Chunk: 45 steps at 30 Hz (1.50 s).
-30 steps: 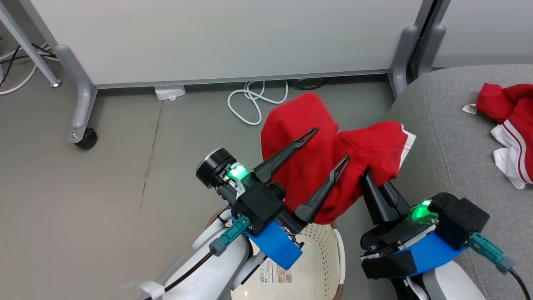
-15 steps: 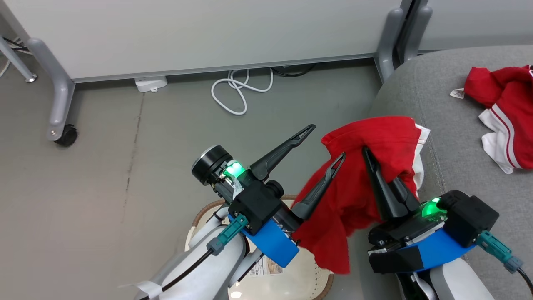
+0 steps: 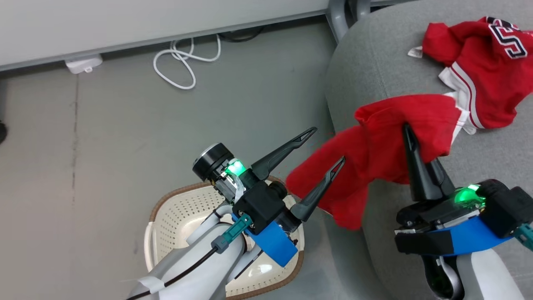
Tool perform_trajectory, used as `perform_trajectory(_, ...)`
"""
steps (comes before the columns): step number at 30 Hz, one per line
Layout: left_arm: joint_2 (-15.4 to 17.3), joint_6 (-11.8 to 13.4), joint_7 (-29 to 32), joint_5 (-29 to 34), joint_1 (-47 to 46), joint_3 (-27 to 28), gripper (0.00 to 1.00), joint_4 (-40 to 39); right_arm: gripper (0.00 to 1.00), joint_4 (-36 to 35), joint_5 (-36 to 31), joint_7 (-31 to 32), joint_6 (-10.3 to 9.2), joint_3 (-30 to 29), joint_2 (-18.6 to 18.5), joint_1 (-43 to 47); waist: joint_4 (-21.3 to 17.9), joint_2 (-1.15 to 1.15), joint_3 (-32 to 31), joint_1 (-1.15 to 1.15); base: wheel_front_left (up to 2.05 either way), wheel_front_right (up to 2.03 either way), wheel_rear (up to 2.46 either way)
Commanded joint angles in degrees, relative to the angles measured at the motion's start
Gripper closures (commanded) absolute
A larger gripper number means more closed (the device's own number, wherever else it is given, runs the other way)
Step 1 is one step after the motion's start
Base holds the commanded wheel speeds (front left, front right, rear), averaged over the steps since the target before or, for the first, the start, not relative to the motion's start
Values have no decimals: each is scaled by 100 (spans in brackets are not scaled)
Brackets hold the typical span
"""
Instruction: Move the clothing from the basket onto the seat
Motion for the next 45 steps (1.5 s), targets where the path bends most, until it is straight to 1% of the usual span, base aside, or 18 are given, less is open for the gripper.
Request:
perform_trajectory(1, 24, -15, -23, 33, -124, -3, 0, 20, 100, -46, -1, -3, 1, -49, 15, -96, -33, 0, 29, -1, 0, 0, 0)
perform_trajectory(9, 127, -37, -19, 9, -315, -181, 0, 114, 100, -185, -56, -3, 1, -574, 128, -38, -487, 0, 366, -1, 0, 0, 0)
perform_trajectory(15, 193, -44, -20, -46, -347, -264, 0, 195, 100, -227, -118, -3, 2, -898, 190, 55, -769, 0, 447, -1, 0, 0, 0)
perform_trajectory(21, 215, -37, -19, -73, -289, -291, 0, 248, 100, -258, -150, -3, 2, -1070, 220, 104, -921, 0, 414, -1, 0, 0, 0)
perform_trajectory(26, 241, -32, -19, -96, -304, -278, 0, 272, 100, -320, -232, -3, 2, -1192, 154, -152, -957, 0, 411, -1, 0, 0, 0)
perform_trajectory(31, 284, 32, -19, -93, -389, -222, 0, 253, 100, -401, -386, -2, 1, -1508, -205, -1038, -956, 0, 502, -1, 0, 0, 0)
perform_trajectory(36, 253, 38, -20, -65, -482, -230, 0, 240, 100, -272, -541, -2, 1, -1869, -619, -2031, -829, 0, 694, -1, 0, 0, 0)
perform_trajectory(40, 210, 37, -19, -32, -615, -218, 0, 213, 100, -28, -707, -2, 1, -2041, -1120, -2863, -673, 0, 939, -1, 0, 0, 0)
perform_trajectory(45, 181, 23, -19, 19, -777, -225, 0, 194, 100, 465, -789, -2, 1, -2379, -1781, -3927, -472, 0, 1270, -1, 0, 0, 0)
